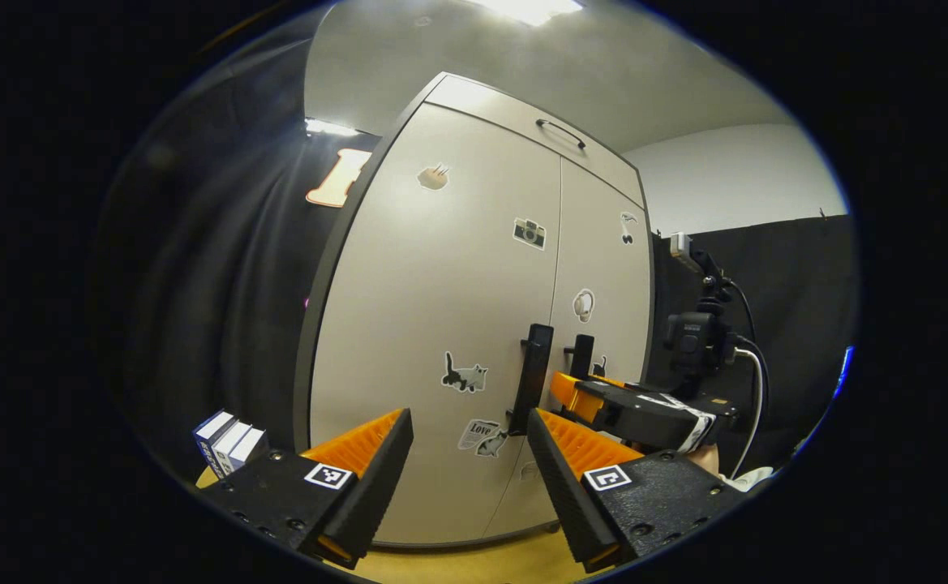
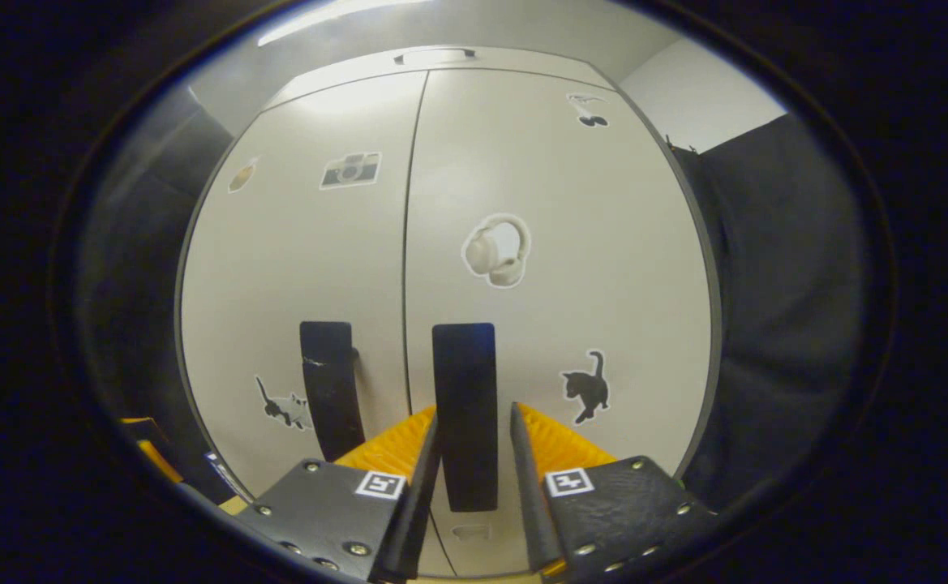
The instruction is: Open the right door of the double-door shoe cabinet with the right hand, and open the left door with the left hand.
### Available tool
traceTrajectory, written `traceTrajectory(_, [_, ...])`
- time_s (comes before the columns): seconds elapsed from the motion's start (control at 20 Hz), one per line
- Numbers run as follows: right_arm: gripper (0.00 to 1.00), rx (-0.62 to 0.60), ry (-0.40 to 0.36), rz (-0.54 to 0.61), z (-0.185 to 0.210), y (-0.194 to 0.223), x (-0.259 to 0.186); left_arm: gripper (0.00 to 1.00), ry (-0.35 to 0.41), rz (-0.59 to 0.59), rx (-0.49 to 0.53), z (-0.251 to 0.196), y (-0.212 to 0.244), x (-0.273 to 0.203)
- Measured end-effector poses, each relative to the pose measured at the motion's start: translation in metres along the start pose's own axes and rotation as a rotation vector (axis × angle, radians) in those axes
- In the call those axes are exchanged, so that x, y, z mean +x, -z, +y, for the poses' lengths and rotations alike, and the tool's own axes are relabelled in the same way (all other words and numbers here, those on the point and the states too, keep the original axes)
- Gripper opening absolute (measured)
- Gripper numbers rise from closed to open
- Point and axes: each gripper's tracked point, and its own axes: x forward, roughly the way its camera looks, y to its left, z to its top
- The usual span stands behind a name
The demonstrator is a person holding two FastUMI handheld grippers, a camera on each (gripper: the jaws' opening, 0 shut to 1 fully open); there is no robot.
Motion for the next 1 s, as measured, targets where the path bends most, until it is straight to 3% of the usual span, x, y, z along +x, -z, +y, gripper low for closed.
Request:
traceTrajectory(0.05, [0.41,-0.020,0.009,-0.011,0.000,-0.001,0.000,0.88,0.001,0.006,-0.004,0.002,0.002,0.000])
traceTrajectory(0.15, [0.42,-0.051,0.004,-0.009,0.003,0.009,0.016,0.87,0.001,0.022,-0.019,0.006,0.007,0.001])
traceTrajectory(0.3, [0.29,-0.026,0.010,-0.021,0.004,0.000,-0.001,0.87,0.017,0.021,-0.035,0.007,0.007,0.001])
traceTrajectory(0.4, [0.31,-0.034,0.013,-0.021,0.004,0.001,-0.001,0.82,0.027,0.009,-0.037,0.006,0.004,0.002])
traceTrajectory(0.45, [0.27,-0.044,0.017,-0.022,0.004,0.001,-0.001,0.82,0.031,0.008,-0.030,0.006,0.004,0.002])
traceTrajectory(0.55, [0.27,-0.057,0.017,-0.018,0.004,0.002,0.000,0.82,0.036,0.010,-0.019,0.005,0.003,0.001])
traceTrajectory(0.6, [0.19,-0.063,0.015,-0.010,0.004,0.001,-0.001,0.82,0.038,0.013,-0.017,0.005,0.003,0.001])
traceTrajectory(1.0, [0.19,-0.070,-0.024,0.024,0.003,0.001,-0.009,0.82,0.014,0.025,-0.015,0.008,0.003,-0.008])
